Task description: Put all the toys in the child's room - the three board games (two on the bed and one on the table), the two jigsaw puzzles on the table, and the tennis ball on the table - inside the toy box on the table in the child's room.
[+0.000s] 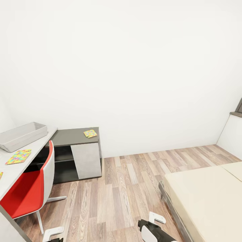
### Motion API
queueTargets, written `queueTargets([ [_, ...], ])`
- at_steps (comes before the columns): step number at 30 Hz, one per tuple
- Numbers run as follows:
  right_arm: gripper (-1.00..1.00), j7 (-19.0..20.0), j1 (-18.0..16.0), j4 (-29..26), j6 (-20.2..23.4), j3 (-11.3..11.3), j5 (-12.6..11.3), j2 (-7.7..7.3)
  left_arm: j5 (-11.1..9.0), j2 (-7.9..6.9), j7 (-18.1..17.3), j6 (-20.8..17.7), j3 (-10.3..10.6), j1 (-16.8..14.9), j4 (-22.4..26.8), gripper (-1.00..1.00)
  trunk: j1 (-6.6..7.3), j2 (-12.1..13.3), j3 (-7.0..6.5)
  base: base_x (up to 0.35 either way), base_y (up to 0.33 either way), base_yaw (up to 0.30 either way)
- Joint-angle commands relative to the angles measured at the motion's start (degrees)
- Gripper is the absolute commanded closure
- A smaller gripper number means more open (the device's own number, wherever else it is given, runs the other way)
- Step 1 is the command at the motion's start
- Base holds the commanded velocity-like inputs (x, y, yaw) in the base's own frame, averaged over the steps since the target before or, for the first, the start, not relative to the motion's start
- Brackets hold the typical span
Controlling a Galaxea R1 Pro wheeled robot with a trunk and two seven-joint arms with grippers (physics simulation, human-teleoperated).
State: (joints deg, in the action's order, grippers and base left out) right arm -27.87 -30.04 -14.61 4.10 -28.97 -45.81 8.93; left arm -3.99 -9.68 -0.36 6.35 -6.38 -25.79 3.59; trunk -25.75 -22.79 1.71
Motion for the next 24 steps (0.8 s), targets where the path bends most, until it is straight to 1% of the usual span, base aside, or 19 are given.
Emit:
queueTargets([
  [1,-1.0,-0.4,-0.1,-0.1,0.4,-0.5,-0.2,-0.04,-0.4,0.02,0.0,0.2,-0.1,0.0,-0.1,-1.0,-0.04,-0.1,0.13,0.0,0.0,0.0],
  [7,-1.0,-0.4,-0.1,-0.1,0.3,-0.4,-0.2,-0.14,-0.4,0.1,-0.1,-0.1,-0.1,0.1,-0.1,-1.0,-0.04,-0.1,0.13,0.0,0.0,0.0],
  [10,-1.0,-0.4,-0.1,-0.1,0.3,-0.4,-0.2,-0.16,-0.4,0.44,0.0,-0.1,-0.1,0.7,-0.8,-1.0,-0.04,-0.1,0.13,0.0,0.0,0.0],
  [16,-1.0,-0.4,-0.1,0.3,0.5,-0.4,-0.2,-0.14,-0.3,1.04,0.0,0.0,0.0,3.4,-1.6,-1.0,-0.04,-0.1,0.13,0.0,0.0,0.0],
  [18,-1.0,-0.4,-0.1,1.3,0.5,-0.4,-0.2,-0.11,-0.4,1.47,0.0,0.0,0.0,4.4,-1.8,-1.0,-0.04,-0.1,0.13,0.0,0.0,0.0],
  [24,-1.0,-0.4,-0.1,4.8,0.4,-0.5,-0.2,-0.11,-0.5,1.96,0.0,0.0,0.0,7.3,-1.9,-1.0,-0.04,-0.1,0.13,0.0,0.0,0.0],
])
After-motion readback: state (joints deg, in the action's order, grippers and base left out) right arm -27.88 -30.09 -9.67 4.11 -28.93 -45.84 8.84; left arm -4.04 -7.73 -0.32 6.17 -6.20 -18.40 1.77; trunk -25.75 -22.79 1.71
